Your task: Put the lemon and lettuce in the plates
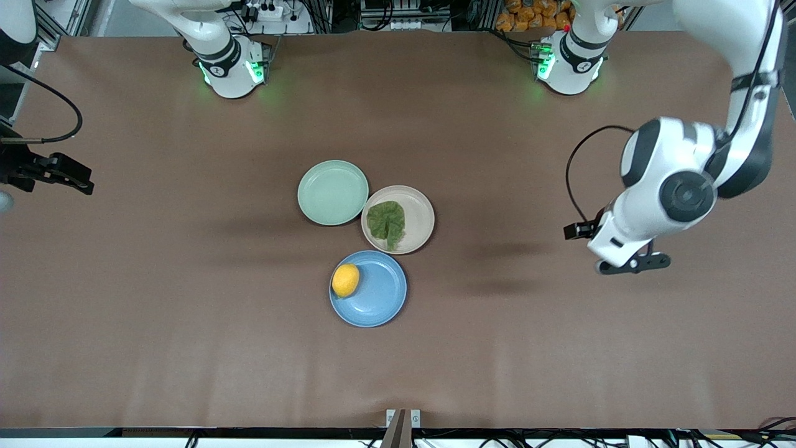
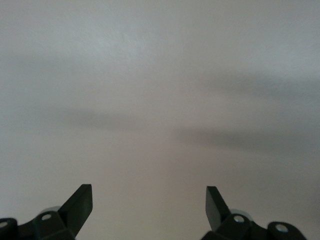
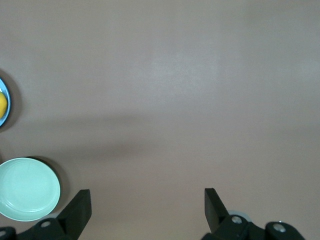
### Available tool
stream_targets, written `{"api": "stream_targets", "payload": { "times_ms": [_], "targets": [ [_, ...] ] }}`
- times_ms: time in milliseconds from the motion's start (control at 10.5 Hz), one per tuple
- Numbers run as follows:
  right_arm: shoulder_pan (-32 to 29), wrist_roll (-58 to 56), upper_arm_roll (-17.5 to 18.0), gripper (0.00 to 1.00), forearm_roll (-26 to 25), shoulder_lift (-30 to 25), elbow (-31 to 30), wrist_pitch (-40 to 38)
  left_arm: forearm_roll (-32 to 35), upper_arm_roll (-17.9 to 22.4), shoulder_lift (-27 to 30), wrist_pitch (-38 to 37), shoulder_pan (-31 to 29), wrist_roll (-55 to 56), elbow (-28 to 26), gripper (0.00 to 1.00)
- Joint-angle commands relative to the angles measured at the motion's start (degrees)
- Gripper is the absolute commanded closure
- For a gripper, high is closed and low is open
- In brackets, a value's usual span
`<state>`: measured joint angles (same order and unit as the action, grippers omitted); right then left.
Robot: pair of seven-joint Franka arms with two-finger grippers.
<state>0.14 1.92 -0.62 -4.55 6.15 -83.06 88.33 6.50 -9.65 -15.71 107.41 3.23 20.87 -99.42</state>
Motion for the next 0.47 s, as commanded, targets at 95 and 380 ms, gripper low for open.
{"api": "stream_targets", "payload": {
  "times_ms": [95, 380],
  "targets": [
    [-0.75, 1.24, 0.28, 0.00, 3.32, -0.61, 1.50, -1.23, -2.72, 0.07, 9.45, -0.19, -0.94, -7.23, -2.01, 0.00],
    [-0.75, 1.42, 0.36, 0.00, 3.41, -0.88, 1.59, -2.02, -5.60, 0.15, 12.36, -3.15, -0.94, -8.39, 3.87, 0.00]
  ]
}}
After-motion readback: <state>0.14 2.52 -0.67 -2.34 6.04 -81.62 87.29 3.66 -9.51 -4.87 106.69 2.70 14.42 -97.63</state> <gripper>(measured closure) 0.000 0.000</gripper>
